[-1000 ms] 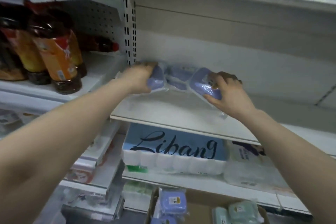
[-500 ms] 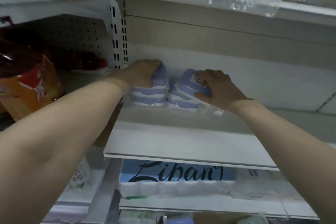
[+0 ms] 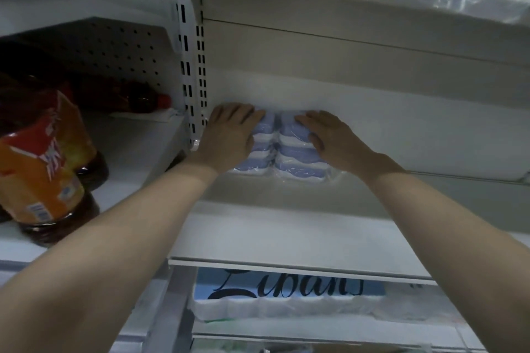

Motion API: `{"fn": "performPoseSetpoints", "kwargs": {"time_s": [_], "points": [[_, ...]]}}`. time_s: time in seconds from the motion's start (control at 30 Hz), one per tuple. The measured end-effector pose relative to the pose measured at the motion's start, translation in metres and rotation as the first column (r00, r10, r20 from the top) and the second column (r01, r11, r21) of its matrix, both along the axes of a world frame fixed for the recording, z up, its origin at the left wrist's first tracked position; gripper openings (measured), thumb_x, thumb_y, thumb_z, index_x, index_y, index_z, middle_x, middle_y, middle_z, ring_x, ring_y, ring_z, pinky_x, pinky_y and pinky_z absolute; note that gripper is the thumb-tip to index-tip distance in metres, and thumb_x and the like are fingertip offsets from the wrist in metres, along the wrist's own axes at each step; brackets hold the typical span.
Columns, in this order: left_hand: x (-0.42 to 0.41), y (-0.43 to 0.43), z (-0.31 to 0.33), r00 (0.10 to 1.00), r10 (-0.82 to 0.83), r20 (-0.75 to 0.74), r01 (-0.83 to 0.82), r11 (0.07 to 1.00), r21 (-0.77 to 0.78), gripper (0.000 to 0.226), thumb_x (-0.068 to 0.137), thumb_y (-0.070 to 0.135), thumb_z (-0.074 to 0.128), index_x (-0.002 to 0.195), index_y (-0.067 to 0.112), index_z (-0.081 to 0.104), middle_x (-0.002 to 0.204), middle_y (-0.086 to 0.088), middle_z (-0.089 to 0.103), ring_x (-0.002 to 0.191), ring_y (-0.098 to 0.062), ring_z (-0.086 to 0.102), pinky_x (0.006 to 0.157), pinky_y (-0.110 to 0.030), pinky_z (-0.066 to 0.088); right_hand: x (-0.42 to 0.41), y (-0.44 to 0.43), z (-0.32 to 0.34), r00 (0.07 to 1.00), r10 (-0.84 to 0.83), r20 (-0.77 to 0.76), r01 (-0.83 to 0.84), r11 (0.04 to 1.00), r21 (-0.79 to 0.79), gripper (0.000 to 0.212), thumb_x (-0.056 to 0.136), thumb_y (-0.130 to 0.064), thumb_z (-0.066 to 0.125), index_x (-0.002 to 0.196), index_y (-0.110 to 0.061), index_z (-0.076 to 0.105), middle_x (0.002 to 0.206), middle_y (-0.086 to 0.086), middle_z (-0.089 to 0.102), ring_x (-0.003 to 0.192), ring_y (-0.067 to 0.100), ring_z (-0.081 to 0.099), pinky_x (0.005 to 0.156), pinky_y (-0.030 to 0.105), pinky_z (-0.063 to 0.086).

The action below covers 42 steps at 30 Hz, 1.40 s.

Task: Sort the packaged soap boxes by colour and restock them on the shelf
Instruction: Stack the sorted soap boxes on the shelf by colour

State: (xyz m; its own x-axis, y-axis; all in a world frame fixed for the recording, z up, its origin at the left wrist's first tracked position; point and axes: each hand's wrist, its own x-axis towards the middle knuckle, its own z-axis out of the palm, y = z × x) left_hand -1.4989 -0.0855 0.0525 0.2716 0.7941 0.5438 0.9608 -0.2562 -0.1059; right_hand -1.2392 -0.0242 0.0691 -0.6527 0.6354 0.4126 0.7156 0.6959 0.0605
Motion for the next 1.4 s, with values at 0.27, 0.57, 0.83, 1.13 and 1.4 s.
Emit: {"fn": "performPoseSetpoints", "kwargs": {"time_s": [0.27,0.57,0.83,1.13,1.4], "points": [[0.005,-0.002,-0.001,0.995,0.060,-0.083,-0.059,0.998,0.014,0.053,0.086,0.033,0.056,0.135,0.017,0.045,0.131,-0.008,0.050,0.118,-0.036,0.046,0.102,-0.049,0.033,-0.003,-0.008,-0.019,0.992,-0.124,0.013,0.120,0.978,0.171,0.061,0.080,-0.010,0.055,0.139,-0.015,0.047,0.132,0.010,0.052,0.120,0.036,0.048,0.087,0.043,0.044],[0.031,-0.032,0.009,0.997,0.082,0.003,-0.082,0.996,-0.030,0.054,0.085,0.019,0.066,0.135,0.003,0.050,0.136,-0.019,0.052,0.129,-0.043,0.043,0.110,-0.055,0.030,0.019,-0.030,-0.013,0.995,-0.094,-0.018,0.095,0.968,0.231,0.048,0.094,-0.031,0.041,0.138,-0.014,0.050,0.129,0.012,0.056,0.118,0.035,0.053,0.090,0.044,0.042],[0.078,-0.103,0.013,0.997,0.079,-0.009,-0.079,0.996,0.042,0.047,0.078,0.019,0.065,0.122,0.007,0.060,0.120,-0.018,0.062,0.105,-0.040,0.058,0.087,-0.044,0.049,0.063,-0.083,-0.008,0.998,-0.059,-0.013,0.060,0.967,0.249,0.051,0.093,-0.036,0.043,0.135,-0.010,0.055,0.131,0.019,0.057,0.114,0.040,0.057,0.088,0.048,0.046],[0.139,-0.215,-0.016,0.996,0.090,0.019,-0.090,0.995,0.050,0.049,0.090,0.036,0.043,0.130,0.011,0.055,0.125,-0.012,0.058,0.111,-0.035,0.054,0.097,-0.045,0.041,0.146,-0.185,-0.029,1.000,-0.006,-0.012,0.009,0.975,0.222,0.054,0.096,-0.039,0.037,0.142,-0.011,0.045,0.133,0.019,0.054,0.118,0.039,0.052,0.095,0.048,0.041],[0.195,-0.332,-0.119,0.984,0.120,0.135,-0.107,0.989,-0.101,0.045,0.093,0.036,0.045,0.125,0.009,0.059,0.122,-0.013,0.059,0.111,-0.036,0.054,0.098,-0.044,0.042,0.205,-0.279,-0.128,0.992,0.120,-0.029,-0.118,0.991,0.064,0.049,0.100,-0.032,0.041,0.144,-0.010,0.042,0.133,0.018,0.051,0.122,0.037,0.047,0.098,0.050,0.039]]}}
